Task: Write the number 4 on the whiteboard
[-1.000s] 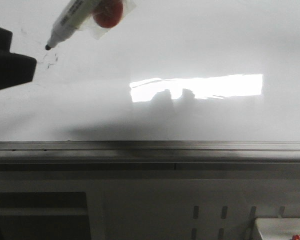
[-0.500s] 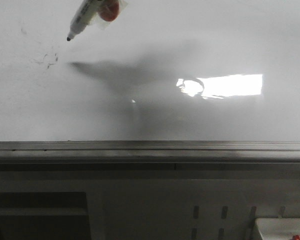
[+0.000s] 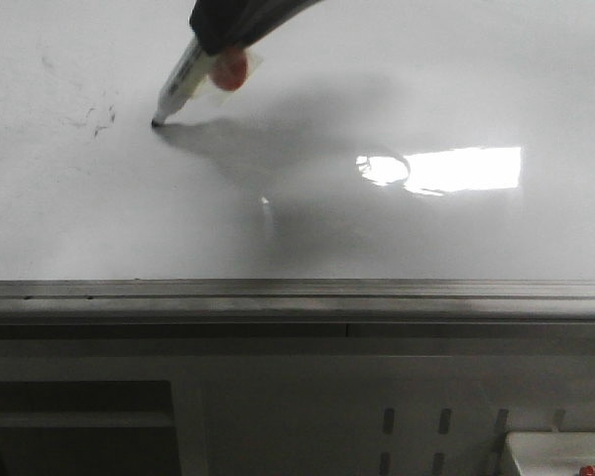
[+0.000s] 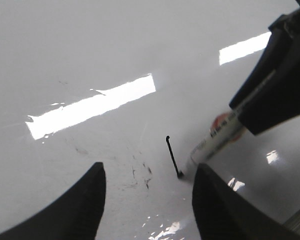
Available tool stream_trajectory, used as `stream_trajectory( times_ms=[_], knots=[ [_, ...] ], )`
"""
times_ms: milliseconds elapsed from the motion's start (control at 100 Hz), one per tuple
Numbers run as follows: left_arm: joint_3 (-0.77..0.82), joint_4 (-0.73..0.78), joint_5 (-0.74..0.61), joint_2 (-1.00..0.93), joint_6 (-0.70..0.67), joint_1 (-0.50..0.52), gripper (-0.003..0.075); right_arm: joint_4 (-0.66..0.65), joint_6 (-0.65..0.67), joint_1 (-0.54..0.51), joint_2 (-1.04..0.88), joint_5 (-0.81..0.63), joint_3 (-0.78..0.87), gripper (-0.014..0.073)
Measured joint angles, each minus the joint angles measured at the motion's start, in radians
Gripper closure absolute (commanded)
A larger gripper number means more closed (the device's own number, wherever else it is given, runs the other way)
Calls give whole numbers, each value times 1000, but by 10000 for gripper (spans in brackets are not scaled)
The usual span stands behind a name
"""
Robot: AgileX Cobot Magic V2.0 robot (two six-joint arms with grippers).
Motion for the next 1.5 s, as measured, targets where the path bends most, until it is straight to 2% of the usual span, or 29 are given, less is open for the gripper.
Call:
stream_trajectory(
  times_ms=[200,540,730,870,1050,1500],
  knots=[
    [0,-2,0,-2,2,0,355,13,6,16,6,9,19,658],
    [0,-2,-1,-2,2,0,355,35,6,-102,-115,104,83,658],
    [0,-2,-5,-2,2,0,355,35,8,-117,-141,113,100,658],
    [0,-2,-8,-2,2,0,355,42,8,-92,-139,168,34,658],
    [0,-2,-10,-2,2,0,355,38,3,-48,-128,170,-69,658],
    [0,-2,-13,-2,2,0,355,21,2,-82,-27,131,-83,658]
  ],
)
